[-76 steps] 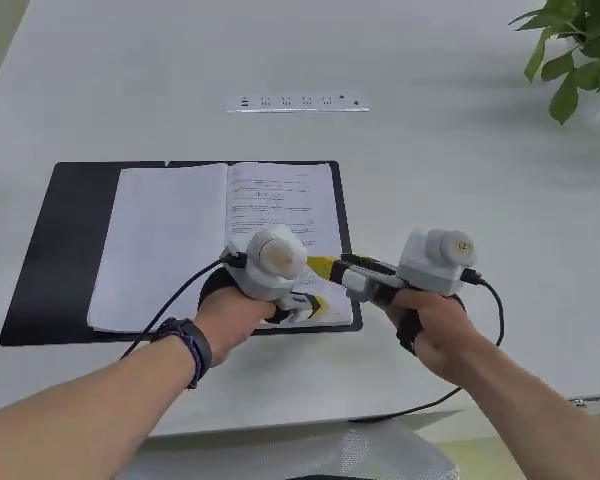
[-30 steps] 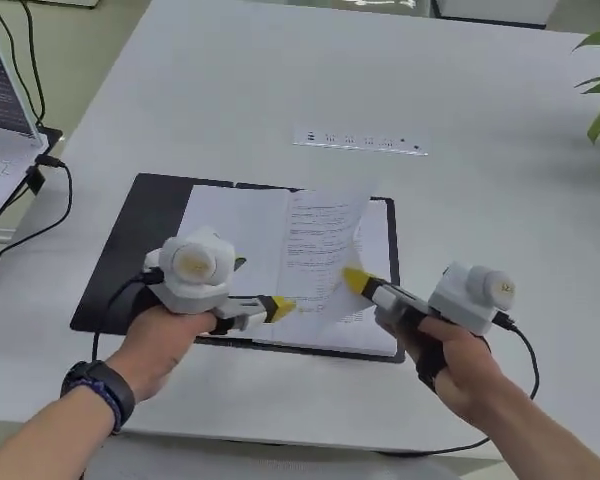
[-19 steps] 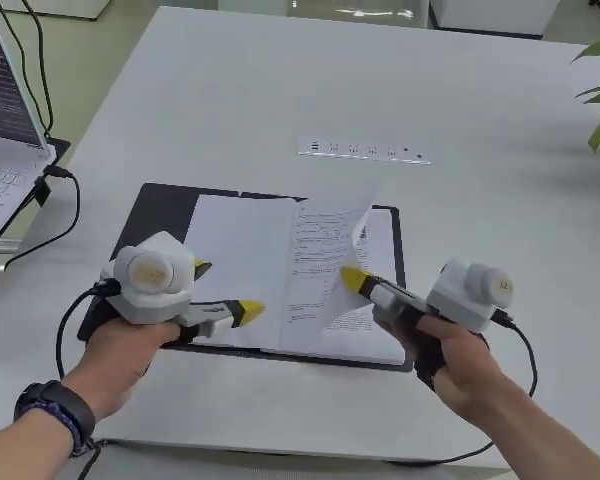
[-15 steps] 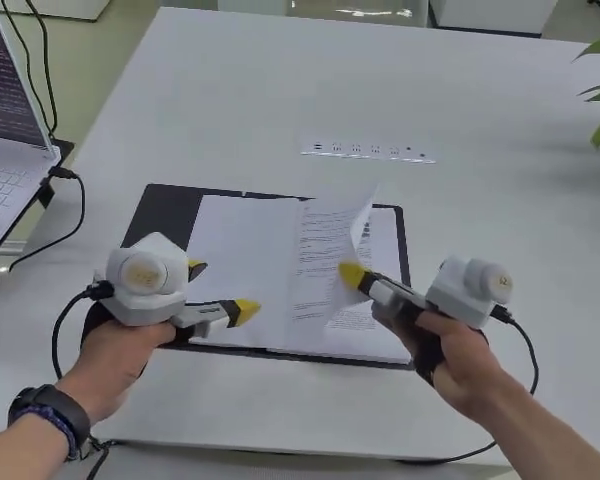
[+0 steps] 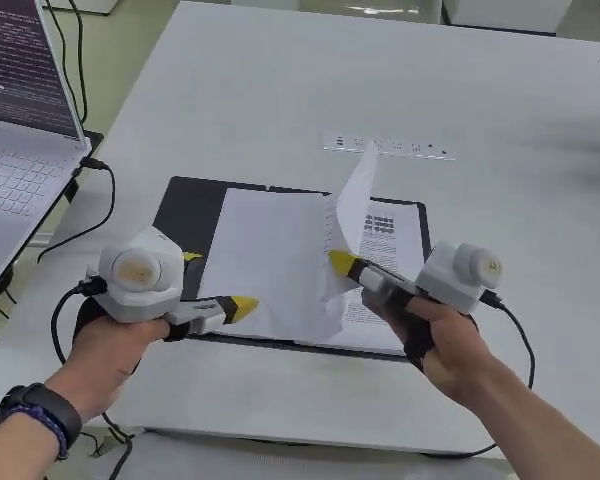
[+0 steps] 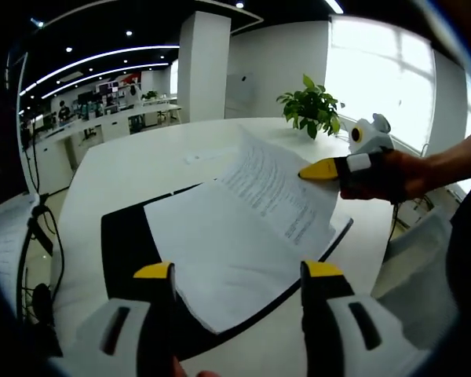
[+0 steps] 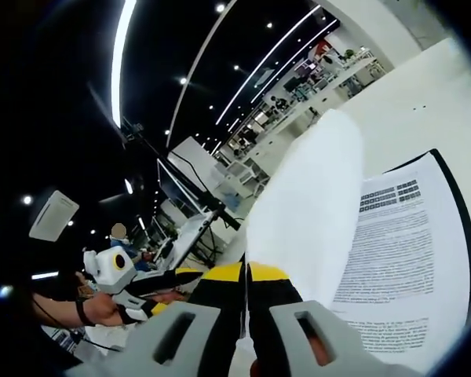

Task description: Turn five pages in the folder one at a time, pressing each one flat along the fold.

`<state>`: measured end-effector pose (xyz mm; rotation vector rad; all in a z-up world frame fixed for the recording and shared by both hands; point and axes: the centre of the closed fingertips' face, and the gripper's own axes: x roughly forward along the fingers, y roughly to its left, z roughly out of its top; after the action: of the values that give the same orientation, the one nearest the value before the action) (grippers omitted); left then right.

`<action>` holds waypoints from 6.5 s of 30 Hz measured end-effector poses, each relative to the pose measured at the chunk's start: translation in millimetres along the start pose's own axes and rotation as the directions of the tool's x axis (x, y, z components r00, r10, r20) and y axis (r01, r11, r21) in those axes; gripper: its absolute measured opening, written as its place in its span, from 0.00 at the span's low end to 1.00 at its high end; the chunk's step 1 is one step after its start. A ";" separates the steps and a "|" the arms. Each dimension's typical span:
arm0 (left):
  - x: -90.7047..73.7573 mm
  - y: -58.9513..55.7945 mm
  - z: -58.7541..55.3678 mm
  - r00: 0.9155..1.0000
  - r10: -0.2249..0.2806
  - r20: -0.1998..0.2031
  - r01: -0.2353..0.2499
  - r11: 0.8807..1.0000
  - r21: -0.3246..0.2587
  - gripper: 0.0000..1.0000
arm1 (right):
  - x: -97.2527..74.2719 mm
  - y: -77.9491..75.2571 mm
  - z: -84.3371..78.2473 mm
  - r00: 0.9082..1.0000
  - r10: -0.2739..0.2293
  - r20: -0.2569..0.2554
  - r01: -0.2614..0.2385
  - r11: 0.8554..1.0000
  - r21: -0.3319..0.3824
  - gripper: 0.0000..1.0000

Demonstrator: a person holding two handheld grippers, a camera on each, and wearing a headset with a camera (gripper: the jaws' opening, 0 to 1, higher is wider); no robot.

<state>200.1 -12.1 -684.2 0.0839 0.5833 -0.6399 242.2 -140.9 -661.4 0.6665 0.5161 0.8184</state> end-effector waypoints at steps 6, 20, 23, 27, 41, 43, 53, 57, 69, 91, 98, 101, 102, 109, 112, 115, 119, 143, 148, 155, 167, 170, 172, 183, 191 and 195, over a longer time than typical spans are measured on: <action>-15.5 9.6 -13.7 1.000 0.019 -0.004 -0.020 1.000 -0.022 0.65 | 19.6 14.6 -7.5 1.000 0.024 -0.015 -0.024 1.000 0.005 0.00; -39.7 23.6 -25.5 0.999 0.046 0.012 -0.045 0.997 -0.059 0.67 | 54.1 41.3 -35.2 0.994 0.069 -0.089 -0.068 0.998 0.012 0.00; -40.9 24.0 -27.2 0.999 0.046 0.010 -0.046 0.997 -0.064 0.67 | 59.0 43.8 -40.0 0.993 0.074 -0.095 -0.073 0.997 0.019 0.00; -42.7 24.3 -27.4 0.999 0.047 0.009 -0.047 0.997 -0.058 0.67 | 65.5 44.0 -50.1 0.989 0.075 -0.127 -0.073 0.997 0.020 0.00; -56.9 21.2 -35.0 0.997 0.068 0.025 -0.065 0.992 -0.104 0.67 | 86.3 28.9 -83.5 0.973 0.029 -0.231 -0.026 1.000 0.015 0.00; -58.6 21.5 -36.9 0.997 0.074 0.029 -0.070 0.990 -0.120 0.67 | 87.7 26.1 -88.3 0.971 0.026 -0.236 -0.020 0.999 0.029 0.00; -67.7 25.1 -51.1 0.995 0.098 0.020 -0.093 0.983 -0.157 0.67 | 106.2 14.7 -108.0 0.961 -0.009 -0.277 0.025 0.998 0.056 0.00; -69.7 27.9 -56.4 0.994 0.108 0.015 -0.104 0.980 -0.169 0.67 | 113.7 8.8 -120.5 0.952 -0.025 -0.304 0.050 0.996 0.073 0.01; -67.4 29.9 -64.0 0.994 0.113 0.009 -0.109 0.974 -0.197 0.66 | 114.2 17.4 -146.7 0.931 0.001 -0.366 0.033 0.996 0.085 0.33; -50.9 13.2 -53.7 0.997 0.067 0.023 -0.062 0.979 -0.193 0.59 | 58.2 22.3 -123.9 0.933 0.019 -0.360 -0.048 0.996 -0.070 0.43; -43.9 10.1 -47.0 0.999 0.046 0.029 -0.040 0.981 -0.189 0.54 | 36.8 14.0 -117.2 0.941 -0.006 -0.337 -0.019 0.997 -0.071 0.41; -39.0 10.3 -47.1 0.999 0.038 0.024 -0.033 0.981 -0.193 0.49 | 29.1 15.4 -118.8 0.940 -0.008 -0.341 -0.023 0.996 -0.086 0.40; -36.3 12.0 -47.9 0.999 0.035 0.020 -0.030 0.981 -0.193 0.47 | 26.8 15.3 -119.2 0.940 -0.010 -0.342 -0.021 0.996 -0.088 0.40; -26.2 8.3 -51.8 1.000 0.010 0.005 -0.009 0.984 -0.179 0.36 | 7.1 17.9 -117.8 0.942 -0.004 -0.334 -0.027 0.996 -0.090 0.39; -20.1 7.0 -51.2 1.000 0.002 0.006 0.000 0.984 -0.180 0.33 | -2.1 16.2 -118.3 0.939 -0.011 -0.343 -0.028 0.994 -0.108 0.39; -11.9 5.9 -50.3 1.000 -0.005 0.010 0.006 0.984 -0.178 0.25 | -10.5 11.5 -116.1 0.943 -0.026 -0.330 -0.008 0.995 -0.102 0.38; 0.3 7.8 -54.5 1.000 -0.010 -0.003 0.010 0.985 -0.173 0.16 | -21.6 5.9 -113.4 0.950 -0.051 -0.309 0.025 0.996 -0.086 0.38; 21.7 22.7 -101.5 0.978 0.057 -0.198 -0.104 0.966 -0.236 0.00 | -19.2 -12.1 -97.6 0.960 -0.093 -0.263 0.081 0.995 -0.056 0.30; 20.7 20.9 -99.9 0.972 0.049 -0.228 -0.108 0.961 -0.256 0.00 | -3.8 -25.5 -86.6 0.965 -0.109 -0.238 0.097 0.993 -0.062 0.21; 19.9 21.1 -101.4 0.971 0.039 -0.235 -0.116 0.939 -0.324 0.00 | 21.7 -47.2 -71.8 0.967 -0.123 -0.222 0.118 0.992 -0.036 0.17; 24.1 22.8 -102.5 0.969 0.049 -0.242 -0.125 0.942 -0.310 0.00 | 50.6 -81.2 -48.8 0.972 -0.163 -0.169 0.165 0.986 -0.005 0.08; 24.5 22.4 -102.2 0.966 0.050 -0.255 -0.129 0.943 -0.306 0.00 | 54.2 -88.2 -43.0 0.974 -0.169 -0.151 0.172 0.985 0.008 0.06; 24.6 22.2 -102.1 0.964 0.047 -0.263 -0.129 0.944 -0.303 0.00 | 58.0 -91.4 -39.8 0.975 -0.169 -0.144 0.172 0.985 0.009 0.05; 26.8 23.4 -102.0 0.965 0.058 -0.257 -0.145 0.930 -0.337 0.00 | 65.9 -91.7 -38.8 0.973 -0.184 -0.138 0.185 0.983 -0.003 0.00; 28.6 23.5 -101.2 0.962 0.062 -0.268 -0.152 0.931 -0.332 0.00 | 75.4 -92.3 -28.0 0.980 -0.175 -0.099 0.177 0.984 0.007 0.00; 29.0 25.4 -102.0 0.961 0.060 -0.270 -0.152 0.931 -0.332 0.00 | 82.2 -99.4 -17.8 0.978 -0.201 -0.060 0.203 0.979 0.023 0.00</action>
<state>184.0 18.1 -787.7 -0.1387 0.9300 -0.4122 327.3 -119.6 -757.7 0.6075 0.6382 0.6406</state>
